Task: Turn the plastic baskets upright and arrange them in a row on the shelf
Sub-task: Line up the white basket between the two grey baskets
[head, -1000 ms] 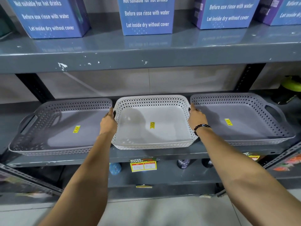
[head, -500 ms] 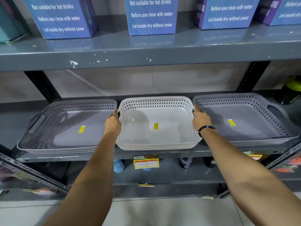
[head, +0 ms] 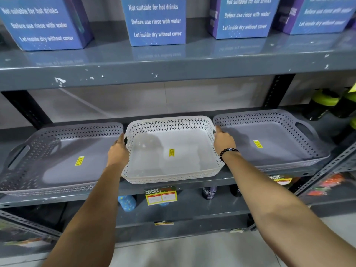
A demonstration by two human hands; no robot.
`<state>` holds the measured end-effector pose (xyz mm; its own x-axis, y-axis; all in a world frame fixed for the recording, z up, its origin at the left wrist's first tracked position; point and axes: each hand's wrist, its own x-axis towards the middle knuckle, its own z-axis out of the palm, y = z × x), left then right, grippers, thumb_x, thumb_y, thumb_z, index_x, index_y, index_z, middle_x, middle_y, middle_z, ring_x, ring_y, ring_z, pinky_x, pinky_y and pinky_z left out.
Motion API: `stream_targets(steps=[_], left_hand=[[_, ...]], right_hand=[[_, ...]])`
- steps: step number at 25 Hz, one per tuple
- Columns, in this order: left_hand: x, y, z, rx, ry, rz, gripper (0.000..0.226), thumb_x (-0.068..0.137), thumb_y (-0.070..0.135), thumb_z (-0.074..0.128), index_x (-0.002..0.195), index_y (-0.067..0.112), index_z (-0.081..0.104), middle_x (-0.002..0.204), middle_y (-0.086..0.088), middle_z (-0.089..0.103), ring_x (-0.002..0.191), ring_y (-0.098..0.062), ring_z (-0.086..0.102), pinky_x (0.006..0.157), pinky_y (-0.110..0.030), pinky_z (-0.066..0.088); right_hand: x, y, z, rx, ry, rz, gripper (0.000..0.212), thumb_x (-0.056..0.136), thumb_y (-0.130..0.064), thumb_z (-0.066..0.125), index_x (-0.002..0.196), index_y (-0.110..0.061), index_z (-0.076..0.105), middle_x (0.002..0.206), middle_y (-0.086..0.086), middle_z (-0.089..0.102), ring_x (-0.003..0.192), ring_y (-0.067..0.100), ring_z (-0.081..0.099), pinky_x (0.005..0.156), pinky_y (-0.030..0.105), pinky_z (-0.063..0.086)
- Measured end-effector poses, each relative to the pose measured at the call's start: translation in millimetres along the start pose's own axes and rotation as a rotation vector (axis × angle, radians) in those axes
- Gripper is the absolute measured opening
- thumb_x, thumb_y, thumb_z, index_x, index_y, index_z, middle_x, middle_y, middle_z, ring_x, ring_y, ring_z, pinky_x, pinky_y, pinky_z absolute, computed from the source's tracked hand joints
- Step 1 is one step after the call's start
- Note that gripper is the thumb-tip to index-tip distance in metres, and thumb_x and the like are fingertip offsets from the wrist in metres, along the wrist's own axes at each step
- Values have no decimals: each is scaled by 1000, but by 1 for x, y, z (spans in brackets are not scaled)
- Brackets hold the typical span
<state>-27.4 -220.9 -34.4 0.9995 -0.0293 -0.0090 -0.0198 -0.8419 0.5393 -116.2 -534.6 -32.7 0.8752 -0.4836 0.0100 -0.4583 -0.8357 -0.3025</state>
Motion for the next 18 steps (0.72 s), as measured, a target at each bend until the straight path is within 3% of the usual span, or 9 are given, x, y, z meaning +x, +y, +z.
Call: stream_targets(steps=[18], left_hand=[[-4,2,-1,36,20,-5,53,98,0,29,150,12,26,130,-31,52,108,-48,55,90,-54,48]], right_hand=[[-2,-12,-7,-19,-34,34,60,92,8,34,148,-6,19,113,24,67,101,33,66,81,41,55]])
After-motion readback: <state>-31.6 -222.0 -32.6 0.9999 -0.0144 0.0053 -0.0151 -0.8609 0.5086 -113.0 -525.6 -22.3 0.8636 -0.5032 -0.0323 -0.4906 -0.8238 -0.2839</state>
